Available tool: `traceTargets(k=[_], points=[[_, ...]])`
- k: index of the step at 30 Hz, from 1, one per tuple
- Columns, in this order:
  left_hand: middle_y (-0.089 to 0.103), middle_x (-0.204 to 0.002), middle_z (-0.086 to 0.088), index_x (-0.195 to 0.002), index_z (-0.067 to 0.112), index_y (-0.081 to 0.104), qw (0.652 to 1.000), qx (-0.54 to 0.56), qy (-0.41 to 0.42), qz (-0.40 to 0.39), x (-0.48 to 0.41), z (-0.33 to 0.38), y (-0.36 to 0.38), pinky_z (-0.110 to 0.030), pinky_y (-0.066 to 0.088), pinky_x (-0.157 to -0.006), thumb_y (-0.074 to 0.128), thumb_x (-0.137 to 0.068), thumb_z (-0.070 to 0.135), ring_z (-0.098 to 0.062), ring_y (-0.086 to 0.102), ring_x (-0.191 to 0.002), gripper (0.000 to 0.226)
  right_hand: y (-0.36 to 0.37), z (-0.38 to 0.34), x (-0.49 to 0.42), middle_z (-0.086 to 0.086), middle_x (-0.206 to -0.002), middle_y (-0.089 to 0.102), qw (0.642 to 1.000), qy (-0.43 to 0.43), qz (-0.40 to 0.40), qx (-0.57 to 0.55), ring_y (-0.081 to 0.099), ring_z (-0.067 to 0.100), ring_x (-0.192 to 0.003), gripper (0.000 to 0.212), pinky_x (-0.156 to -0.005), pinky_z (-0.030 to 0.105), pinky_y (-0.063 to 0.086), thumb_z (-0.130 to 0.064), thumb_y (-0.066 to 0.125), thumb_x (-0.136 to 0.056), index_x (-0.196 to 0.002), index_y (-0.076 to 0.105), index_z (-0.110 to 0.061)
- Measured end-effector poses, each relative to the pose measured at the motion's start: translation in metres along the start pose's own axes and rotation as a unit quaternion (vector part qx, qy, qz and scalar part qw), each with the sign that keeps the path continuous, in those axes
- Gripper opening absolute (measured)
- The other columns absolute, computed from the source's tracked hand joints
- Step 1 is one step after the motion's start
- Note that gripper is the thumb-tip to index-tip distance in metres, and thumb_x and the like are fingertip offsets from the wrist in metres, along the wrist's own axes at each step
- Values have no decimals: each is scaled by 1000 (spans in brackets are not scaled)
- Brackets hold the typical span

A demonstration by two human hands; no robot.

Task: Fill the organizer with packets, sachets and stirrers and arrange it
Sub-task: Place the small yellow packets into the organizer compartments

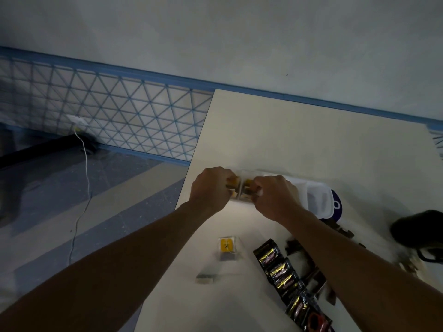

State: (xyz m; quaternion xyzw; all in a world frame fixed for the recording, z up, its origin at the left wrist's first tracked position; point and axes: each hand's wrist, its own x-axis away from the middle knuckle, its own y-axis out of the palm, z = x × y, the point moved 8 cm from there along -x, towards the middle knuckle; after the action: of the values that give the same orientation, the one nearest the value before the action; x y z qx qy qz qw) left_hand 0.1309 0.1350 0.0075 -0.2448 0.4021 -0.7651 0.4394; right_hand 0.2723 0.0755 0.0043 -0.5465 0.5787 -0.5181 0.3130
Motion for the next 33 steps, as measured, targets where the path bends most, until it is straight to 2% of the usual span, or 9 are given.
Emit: traceTargets(k=[5, 9, 12, 16, 20, 25, 27, 30, 33], points=[[71, -105, -2, -112, 19, 70, 1000, 10, -7, 16, 14, -1, -12, -33, 55, -79, 78, -79, 21, -20, 65, -92, 34, -8, -3, 9, 0, -94, 71, 1000, 10, 13, -15, 64, 28, -86, 21, -73, 34, 53, -20, 63, -80, -99, 70, -24], [71, -95, 1, -103, 18, 71, 999, 22, -22, 21, 30, -6, -17, -34, 55, -78, 75, -81, 24, -17, 66, -86, 24, -17, -15, 19, -1, -88, 71, 999, -6, 38, -17, 63, 27, -81, 16, -64, 28, 43, -21, 61, -82, -94, 71, -25], [70, -91, 3, -95, 20, 70, 997, 32, -60, -39, 48, -17, -11, -33, 54, -79, 74, -82, 29, -15, 64, -84, 17, -20, -31, 30, -3, -89, 72, 998, -32, 50, -37, 64, 24, -82, 15, -65, 27, 42, -24, 61, -86, -93, 74, -29], [70, -89, 1, -92, 19, 70, 986, 37, -94, -129, 77, -31, 1, -34, 56, -77, 74, -82, 33, -15, 64, -83, 17, 9, -49, 42, -4, -95, 75, 994, -68, -15, -85, 69, 21, -88, 14, -79, 36, 57, -27, 68, -82, -94, 76, -27], [70, -96, 0, -102, 18, 70, 977, 56, -113, -172, 110, -42, 8, -23, 49, -70, 74, -82, 39, -14, 63, -87, 29, 49, -56, 58, -3, -107, 72, 989, -64, -113, -64, 66, 20, -98, 27, -88, 35, 55, -29, 73, -81, -107, 72, -25], [70, -110, -1, -114, 19, 65, 962, 71, -116, -238, 144, -49, 26, -21, 45, -72, 78, -75, 50, -13, 63, -89, 52, 83, -61, 72, 2, -133, 57, 984, -68, -163, -5, 58, 25, -119, 64, -99, 38, 49, -43, 78, -79, -135, 55, -23], [65, -119, -1, -123, 20, 60, 955, 72, -117, -262, 156, -51, 33, -20, 43, -72, 81, -70, 52, -11, 58, -90, 65, 90, -63, 76, 4, -134, 53, 984, -67, -166, 19, 56, 28, -121, 68, -99, 39, 49, -45, 78, -79, -139, 51, -24], [59, -130, -3, -131, 20, 54, 952, 51, -111, -281, 170, -54, 44, -24, 44, -82, 87, -64, 48, -17, 58, -104, 80, 94, -65, 78, 5, -131, 49, 985, -63, -159, 19, 56, 31, -119, 68, -97, 41, 50, -44, 79, -78, -138, 51, -25], [58, -129, -4, -128, 18, 57, 957, 31, -114, -263, 177, -59, 53, -28, 51, -89, 91, -63, 35, -20, 59, -109, 76, 98, -67, 79, 8, -128, 50, 985, -68, -156, 17, 57, 33, -116, 65, -95, 41, 50, -41, 78, -79, -135, 54, -21]])
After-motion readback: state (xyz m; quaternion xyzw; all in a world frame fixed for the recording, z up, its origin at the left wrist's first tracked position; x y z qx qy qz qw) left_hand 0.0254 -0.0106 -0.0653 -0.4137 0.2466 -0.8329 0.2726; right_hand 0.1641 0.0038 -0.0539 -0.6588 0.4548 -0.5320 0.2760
